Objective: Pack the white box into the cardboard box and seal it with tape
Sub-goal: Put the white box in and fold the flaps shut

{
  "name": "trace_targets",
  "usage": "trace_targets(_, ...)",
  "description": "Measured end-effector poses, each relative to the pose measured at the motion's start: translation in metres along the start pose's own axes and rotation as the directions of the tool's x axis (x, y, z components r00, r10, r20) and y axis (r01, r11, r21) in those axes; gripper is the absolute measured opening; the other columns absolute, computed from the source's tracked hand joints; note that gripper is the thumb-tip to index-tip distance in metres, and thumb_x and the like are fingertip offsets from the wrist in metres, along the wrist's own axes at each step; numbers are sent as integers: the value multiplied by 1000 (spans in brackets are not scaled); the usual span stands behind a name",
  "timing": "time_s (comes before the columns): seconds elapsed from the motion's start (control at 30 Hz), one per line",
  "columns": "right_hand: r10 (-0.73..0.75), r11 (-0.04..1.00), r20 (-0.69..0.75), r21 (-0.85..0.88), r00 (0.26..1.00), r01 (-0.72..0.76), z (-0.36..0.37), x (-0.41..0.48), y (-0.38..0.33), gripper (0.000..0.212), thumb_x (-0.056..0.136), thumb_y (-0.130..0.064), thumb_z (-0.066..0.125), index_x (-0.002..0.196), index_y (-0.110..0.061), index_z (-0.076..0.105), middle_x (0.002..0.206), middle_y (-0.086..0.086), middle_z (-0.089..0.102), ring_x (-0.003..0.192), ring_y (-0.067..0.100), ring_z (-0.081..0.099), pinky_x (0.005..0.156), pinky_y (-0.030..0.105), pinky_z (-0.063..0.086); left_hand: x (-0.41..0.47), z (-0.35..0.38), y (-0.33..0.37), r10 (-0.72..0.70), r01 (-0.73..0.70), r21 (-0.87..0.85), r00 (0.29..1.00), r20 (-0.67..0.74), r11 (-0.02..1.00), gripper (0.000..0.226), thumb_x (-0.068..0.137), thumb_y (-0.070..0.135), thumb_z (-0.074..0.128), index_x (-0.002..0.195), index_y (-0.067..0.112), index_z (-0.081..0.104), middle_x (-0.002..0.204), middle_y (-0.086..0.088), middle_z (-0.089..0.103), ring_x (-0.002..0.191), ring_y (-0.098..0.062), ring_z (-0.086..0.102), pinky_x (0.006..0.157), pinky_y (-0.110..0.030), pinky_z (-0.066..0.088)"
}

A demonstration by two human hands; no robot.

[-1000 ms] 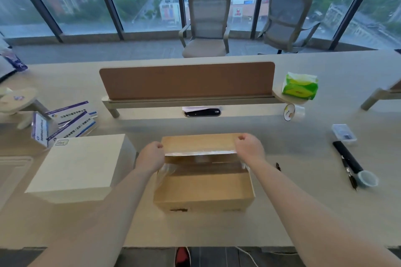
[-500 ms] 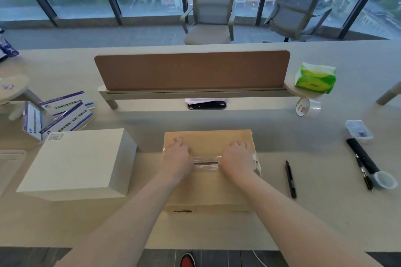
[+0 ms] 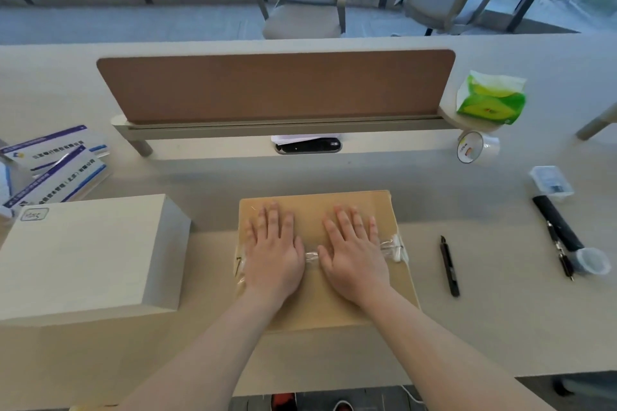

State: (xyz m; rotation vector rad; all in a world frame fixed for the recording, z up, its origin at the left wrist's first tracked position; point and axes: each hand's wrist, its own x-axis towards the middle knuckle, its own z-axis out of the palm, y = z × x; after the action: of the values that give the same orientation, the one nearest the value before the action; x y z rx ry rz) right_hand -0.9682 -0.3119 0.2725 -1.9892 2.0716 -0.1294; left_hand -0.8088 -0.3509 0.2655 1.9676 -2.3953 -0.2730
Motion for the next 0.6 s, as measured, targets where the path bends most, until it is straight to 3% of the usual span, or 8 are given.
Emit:
trace_targets(0.13, 6, 1000, -7, 1, 1000, -6, 6, 0, 1, 67, 96, -54, 28, 158, -29, 18, 167, -3, 0, 153, 22, -10, 121, 50, -9, 0, 7, 1, -4, 4, 26, 1000, -1, 1000, 68, 92, 43, 13, 154, 18, 28, 164, -12, 13, 151, -32, 6, 119, -50, -4)
trace_targets(0.33, 42, 999, 106, 9, 993, -43, -1, 6, -2, 64, 97, -54, 34, 155, -32, 22, 167, -5, -4, 152, 20, -13, 121, 49, -10, 6, -5, 2, 2, -13, 64, 983, 181, 998, 60, 103, 40, 16, 157, 17, 2, 164, -13, -11, 150, -34, -12, 120, -52, -5)
trace_targets(0.47, 87, 996, 243, 0, 966, -90, -23, 10, -15, 63, 98, -42, 41, 156, -28, 22, 167, -1, -3, 153, 24, -7, 123, 48, -1, 7, -28, 6, 19, -40, 77, 965, 263, 996, 58, 103, 34, 25, 156, 14, 11, 163, -18, -2, 150, -39, -3, 122, -49, 2)
trace_targets(0.6, 139, 985, 309, 54, 941, -164, -46, 4, -24, 56, 96, -28, 45, 150, -20, 34, 166, -1, 7, 152, 23, 7, 121, 43, 18, 10, -55, 9, 29, -44, 38, 947, 319, 998, 52, 96, 20, 39, 147, 11, 32, 157, -21, 18, 146, -40, 15, 121, -45, 14)
